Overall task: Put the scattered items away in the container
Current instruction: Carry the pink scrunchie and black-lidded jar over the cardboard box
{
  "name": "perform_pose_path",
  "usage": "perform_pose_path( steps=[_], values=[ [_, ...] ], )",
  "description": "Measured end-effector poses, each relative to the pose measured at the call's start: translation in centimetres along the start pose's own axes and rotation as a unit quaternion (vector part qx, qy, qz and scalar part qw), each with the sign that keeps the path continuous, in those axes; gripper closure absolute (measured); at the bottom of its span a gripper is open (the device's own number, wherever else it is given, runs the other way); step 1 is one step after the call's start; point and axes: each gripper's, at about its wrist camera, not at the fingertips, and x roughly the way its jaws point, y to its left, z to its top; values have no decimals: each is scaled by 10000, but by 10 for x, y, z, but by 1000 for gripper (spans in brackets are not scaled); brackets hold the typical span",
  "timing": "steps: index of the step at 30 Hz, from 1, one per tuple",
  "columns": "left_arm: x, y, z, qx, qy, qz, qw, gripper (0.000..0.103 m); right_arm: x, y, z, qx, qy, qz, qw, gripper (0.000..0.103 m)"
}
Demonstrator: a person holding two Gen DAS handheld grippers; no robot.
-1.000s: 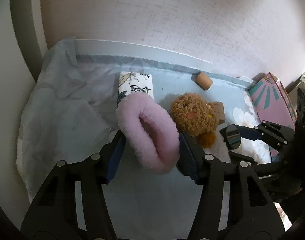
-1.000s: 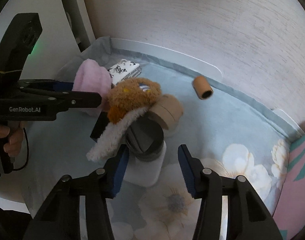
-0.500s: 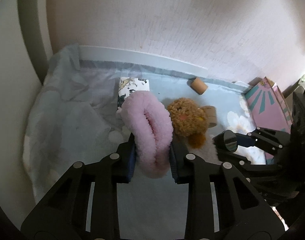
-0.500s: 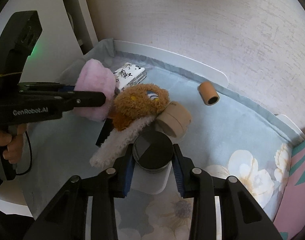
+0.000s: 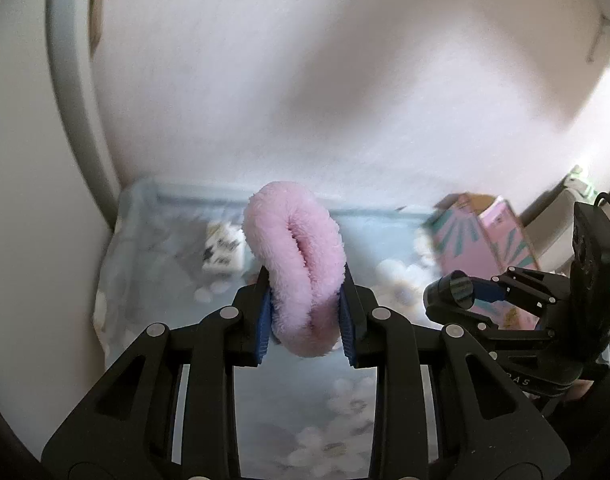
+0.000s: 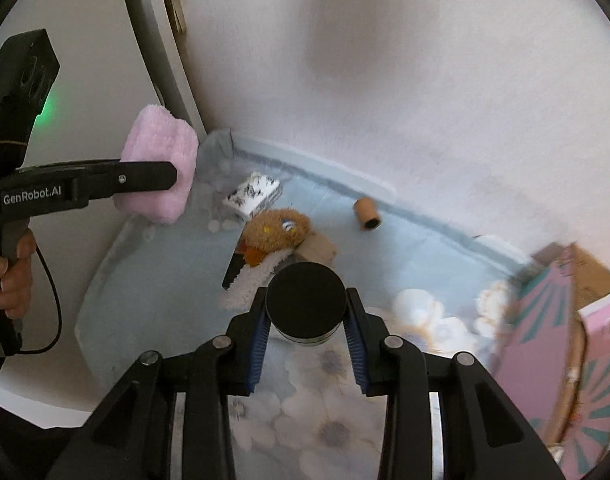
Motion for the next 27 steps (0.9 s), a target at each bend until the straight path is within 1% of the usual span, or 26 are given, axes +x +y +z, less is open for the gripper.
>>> perform_pose_path(
  steps=[3, 7, 13, 17, 22, 27],
  values=[
    [-13, -23, 7, 130, -139, -37, 9998, 78, -28, -10, 0, 31, -121, -65, 9999, 70],
    [-20, -57, 14, 260, -243, -140, 9993, 78, -60, -28, -5, 183, -245, -212, 9993, 70],
    [-20, -107, 18, 413, -359, -281, 9981, 78, -94, -56, -20, 357, -341, -438, 9978, 70],
    [-13, -135, 17, 469, -370, -389, 9975, 78, -114, -85, -33, 574, -359, -517, 9964, 70],
    [4, -175, 11, 543, -312, -549, 9965, 78, -132, -109, -51, 652, -359, -620, 9953, 70],
    [30, -211, 4, 618, -223, -592, 9961, 78, -139, -131, -69, 769, -225, -680, 9945, 70]
  ],
)
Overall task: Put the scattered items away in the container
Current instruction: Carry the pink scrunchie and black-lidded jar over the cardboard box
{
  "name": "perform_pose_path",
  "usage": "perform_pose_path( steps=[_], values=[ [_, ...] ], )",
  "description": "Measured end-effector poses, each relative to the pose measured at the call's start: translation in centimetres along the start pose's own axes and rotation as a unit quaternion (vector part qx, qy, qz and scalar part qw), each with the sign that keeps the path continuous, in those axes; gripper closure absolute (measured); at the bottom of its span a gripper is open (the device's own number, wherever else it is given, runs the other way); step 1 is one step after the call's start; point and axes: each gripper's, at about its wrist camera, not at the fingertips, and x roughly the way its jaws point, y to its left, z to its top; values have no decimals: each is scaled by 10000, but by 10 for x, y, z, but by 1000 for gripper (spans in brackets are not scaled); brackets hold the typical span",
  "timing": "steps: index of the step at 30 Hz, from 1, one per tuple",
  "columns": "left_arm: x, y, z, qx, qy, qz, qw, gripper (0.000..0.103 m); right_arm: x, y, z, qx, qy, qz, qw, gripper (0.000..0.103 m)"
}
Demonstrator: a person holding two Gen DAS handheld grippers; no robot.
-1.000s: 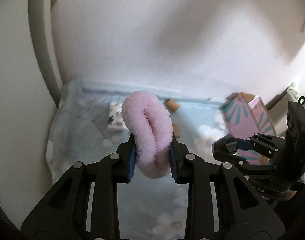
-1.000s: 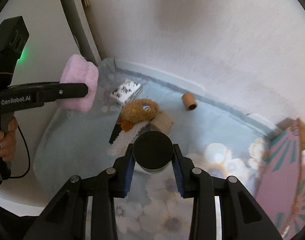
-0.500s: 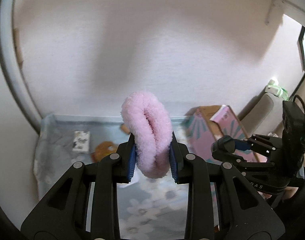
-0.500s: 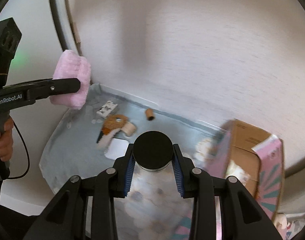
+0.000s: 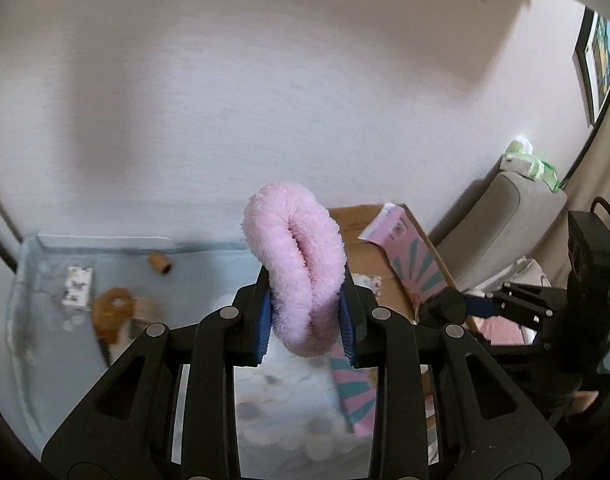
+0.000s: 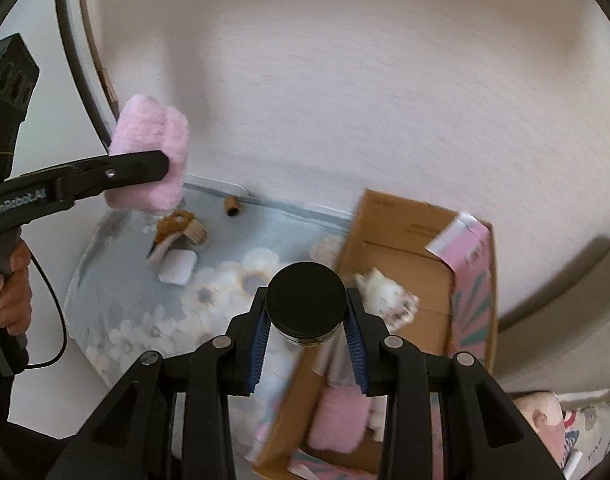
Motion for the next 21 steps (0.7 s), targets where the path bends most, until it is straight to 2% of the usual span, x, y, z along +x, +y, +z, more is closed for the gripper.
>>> perform_pose_path(
  steps=[9, 16, 21],
  values=[
    [59, -47, -6, 118, 320, -80, 9994, 78, 5, -32, -36, 105, 343, 23, 9994, 70],
    [94, -62, -7, 194, 588, 5, 9981, 78, 29, -45, -57, 177, 727, 141, 9971, 70],
    [104, -66, -10, 317, 761, 69, 9966, 78, 32, -47, -61, 192, 768, 185, 9967, 70]
  ],
)
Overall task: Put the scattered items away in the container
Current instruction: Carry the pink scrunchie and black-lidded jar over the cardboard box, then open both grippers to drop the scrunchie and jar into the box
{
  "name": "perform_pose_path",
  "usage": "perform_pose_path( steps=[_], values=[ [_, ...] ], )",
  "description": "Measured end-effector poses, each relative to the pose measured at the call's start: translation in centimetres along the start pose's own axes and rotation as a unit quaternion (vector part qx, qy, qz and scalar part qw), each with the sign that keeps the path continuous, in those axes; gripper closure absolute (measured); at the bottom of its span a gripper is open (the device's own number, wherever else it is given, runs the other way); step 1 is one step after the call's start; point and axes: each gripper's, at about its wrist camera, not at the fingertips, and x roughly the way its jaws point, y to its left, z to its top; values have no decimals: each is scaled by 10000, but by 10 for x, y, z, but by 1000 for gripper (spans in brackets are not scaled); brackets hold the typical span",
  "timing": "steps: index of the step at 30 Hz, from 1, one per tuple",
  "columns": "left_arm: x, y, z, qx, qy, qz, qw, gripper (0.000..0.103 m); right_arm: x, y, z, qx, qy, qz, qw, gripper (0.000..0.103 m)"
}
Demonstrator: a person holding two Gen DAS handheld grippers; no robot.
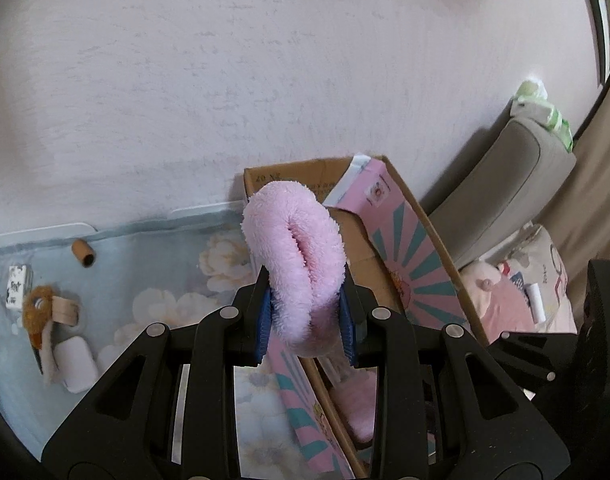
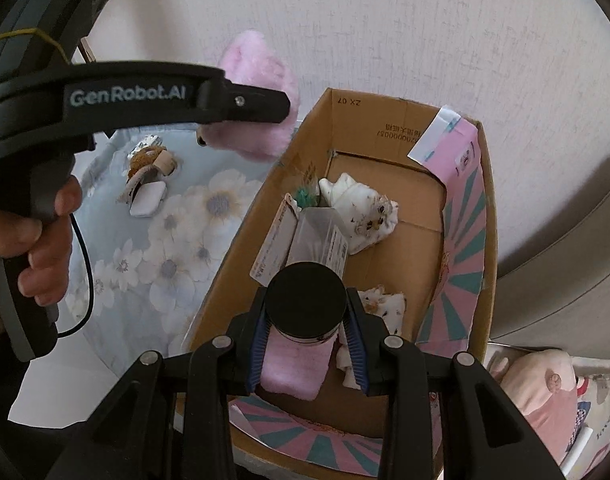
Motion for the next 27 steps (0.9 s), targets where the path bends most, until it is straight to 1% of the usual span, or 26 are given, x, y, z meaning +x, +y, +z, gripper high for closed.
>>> perform_pose_path(
  steps=[7, 11, 14, 15, 16, 17, 18, 20, 22, 27],
  values=[
    [4, 0, 0, 56, 74, 39, 9999, 78, 1, -6, 4, 35, 7, 89, 10000, 70],
    [13, 3, 6, -147, 331, 51, 9993, 77, 2, -8, 6, 70, -5, 120, 9999, 70],
    [20, 8, 7, -295, 596, 190, 9976, 74, -2, -8, 8, 131, -72, 234, 9996, 70],
    [22, 9, 7, -305, 658, 187, 9972, 69, -1, -9, 9, 165, -22, 252, 9995, 60],
    [21, 10, 6, -301, 664, 160, 9972, 64, 0, -10, 10, 204, 19, 204, 9996, 52],
    [20, 10, 5, -287, 643, 149, 9974, 40, 1, -10, 11, 226, 23, 150, 9996, 41],
    [18, 9, 5, -270, 608, 170, 9976, 3, 1, -12, 11, 261, 7, 87, 9996, 39],
    [11, 9, 6, -227, 436, 189, 9986, 1, -1, -15, 11, 332, -4, 119, 9994, 39],
    [7, 8, 9, -202, 418, 142, 9988, 0, -4, -18, 11, 444, -27, 168, 9989, 39],
    [-4, 10, 13, -125, 324, 182, 9992, 1, -10, -15, 11, 479, -60, 132, 9987, 39]
  ],
)
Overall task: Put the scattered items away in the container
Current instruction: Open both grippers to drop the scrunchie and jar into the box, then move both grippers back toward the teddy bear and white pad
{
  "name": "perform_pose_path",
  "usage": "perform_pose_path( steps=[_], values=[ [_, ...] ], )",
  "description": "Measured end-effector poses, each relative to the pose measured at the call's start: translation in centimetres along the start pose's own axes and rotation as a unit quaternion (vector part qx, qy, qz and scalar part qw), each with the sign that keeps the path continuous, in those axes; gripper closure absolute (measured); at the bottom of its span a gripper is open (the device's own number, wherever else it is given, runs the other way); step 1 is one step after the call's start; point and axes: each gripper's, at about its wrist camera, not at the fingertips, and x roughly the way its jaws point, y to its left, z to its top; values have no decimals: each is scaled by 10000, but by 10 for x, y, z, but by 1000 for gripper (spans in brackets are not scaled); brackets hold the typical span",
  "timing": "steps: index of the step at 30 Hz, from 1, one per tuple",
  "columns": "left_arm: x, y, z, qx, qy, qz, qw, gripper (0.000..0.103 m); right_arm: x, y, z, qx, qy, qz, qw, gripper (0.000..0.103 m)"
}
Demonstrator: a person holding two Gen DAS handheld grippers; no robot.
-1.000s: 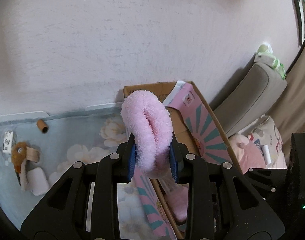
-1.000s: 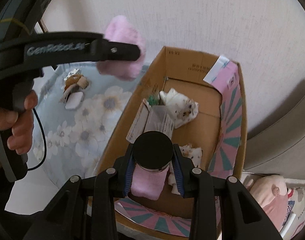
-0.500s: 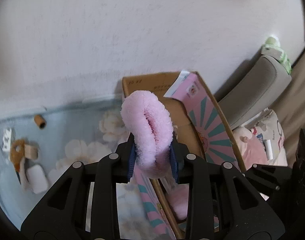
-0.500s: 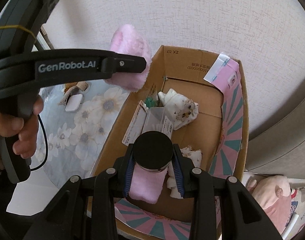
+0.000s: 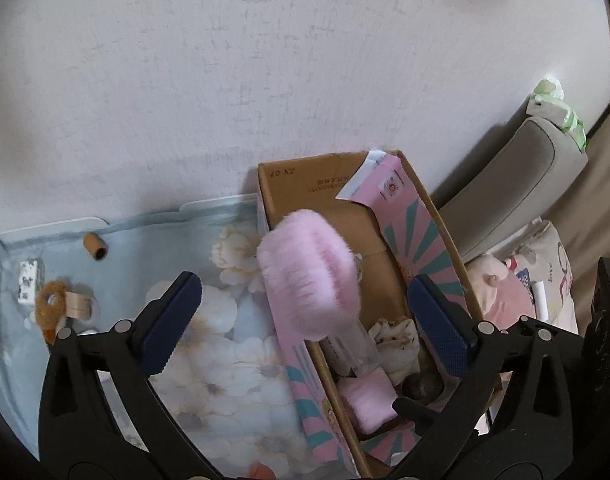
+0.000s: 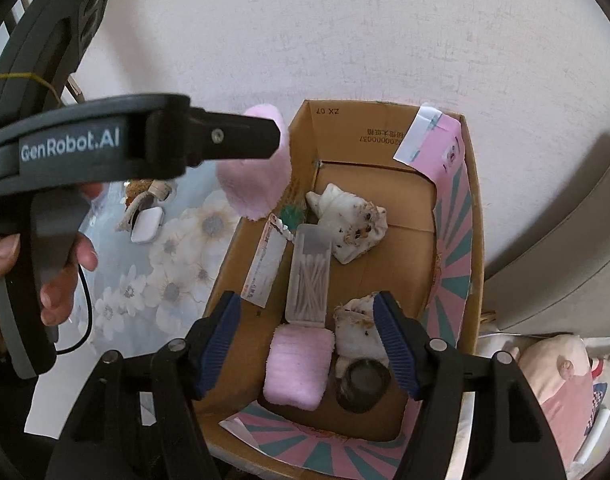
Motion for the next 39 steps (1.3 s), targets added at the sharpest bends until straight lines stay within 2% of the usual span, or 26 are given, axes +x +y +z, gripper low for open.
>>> perform_pose_path(
  steps=[12, 18, 24, 27, 31, 34, 37, 39],
  values=[
    [-39, 32, -3, -37, -430, -102, 9990, 0, -13, 21, 7, 0, -192, -42, 9998, 39],
    [-63, 56, -4, -107, -616, 83, 9980, 0, -18, 40, 19, -52, -350, -186, 9992, 39],
    [-86, 82, -4, -203, -772, 38, 9968, 0, -19, 62, 28, -51, -427, -265, 9987, 39],
    [-96, 96, -4, -234, -810, 99, 9964, 0, -20, 71, 35, -90, -472, -335, 9983, 39],
    [-112, 119, -9, -284, -1017, 293, 9940, 0, -21, 87, 46, -180, -557, -228, 9980, 39],
    [-123, 138, -16, -235, -1199, 451, 9915, 0, -24, 103, 56, -321, -779, -301, 9960, 39],
    [-131, 162, -26, -317, -1175, 649, 9904, 0, -23, 121, 62, -559, -1008, -199, 9931, 39],
    [-134, 179, -33, -425, -1097, 738, 9903, 0, -17, 131, 66, -644, -917, -118, 9936, 39]
  ],
)
